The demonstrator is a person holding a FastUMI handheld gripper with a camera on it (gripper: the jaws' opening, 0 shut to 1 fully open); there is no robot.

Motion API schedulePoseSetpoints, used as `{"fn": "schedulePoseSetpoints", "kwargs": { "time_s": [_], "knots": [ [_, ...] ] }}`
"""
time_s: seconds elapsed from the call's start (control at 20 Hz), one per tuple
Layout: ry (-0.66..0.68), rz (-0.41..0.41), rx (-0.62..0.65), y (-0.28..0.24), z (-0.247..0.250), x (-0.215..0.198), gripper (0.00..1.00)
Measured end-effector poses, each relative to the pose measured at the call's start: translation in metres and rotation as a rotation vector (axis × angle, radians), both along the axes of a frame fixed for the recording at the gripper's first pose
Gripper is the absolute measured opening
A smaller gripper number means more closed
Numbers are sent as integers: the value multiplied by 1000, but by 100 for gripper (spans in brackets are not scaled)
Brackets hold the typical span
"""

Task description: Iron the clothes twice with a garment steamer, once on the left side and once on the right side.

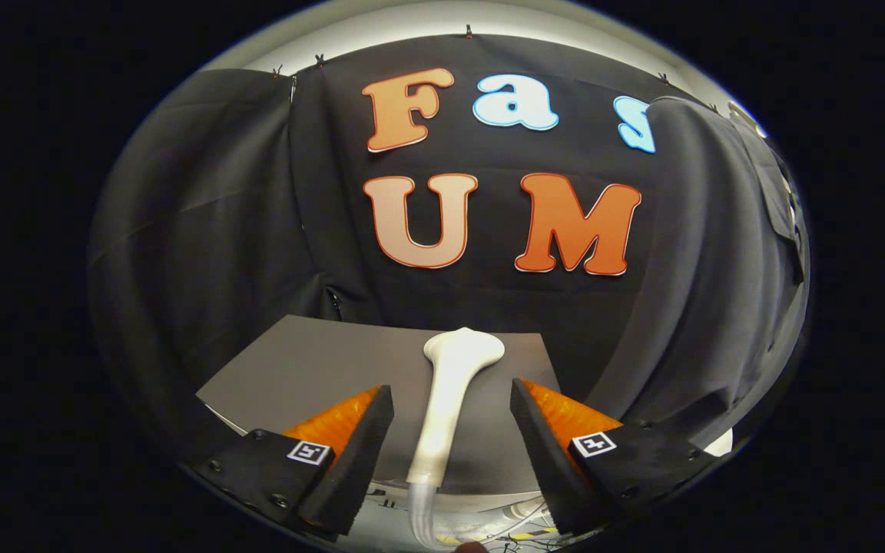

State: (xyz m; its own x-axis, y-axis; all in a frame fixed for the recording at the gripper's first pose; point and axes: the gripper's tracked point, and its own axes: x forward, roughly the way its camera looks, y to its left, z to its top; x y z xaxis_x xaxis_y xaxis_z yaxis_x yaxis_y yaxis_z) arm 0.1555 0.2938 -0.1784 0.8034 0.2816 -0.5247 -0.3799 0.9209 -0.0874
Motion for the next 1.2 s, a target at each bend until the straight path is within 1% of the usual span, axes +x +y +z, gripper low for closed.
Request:
{"fn": "schedulePoseSetpoints", "kwargs": {
  "time_s": [0.25,0.45,0.55,0.65,0.8,1.05,1.1,1.2],
  "knots": [
    [96,-23,-51,9,-46,25,99],
    [159,-55,-80,8,-72,42,98],
    [170,-63,-100,7,-81,49,93],
    [172,-63,-122,9,-84,52,92],
    [202,-71,-134,9,-98,58,85],
    [235,-79,-143,7,-112,61,68],
    [239,-87,-140,5,-110,60,68],
    [251,-89,-127,5,-114,62,62]
  ]
}}
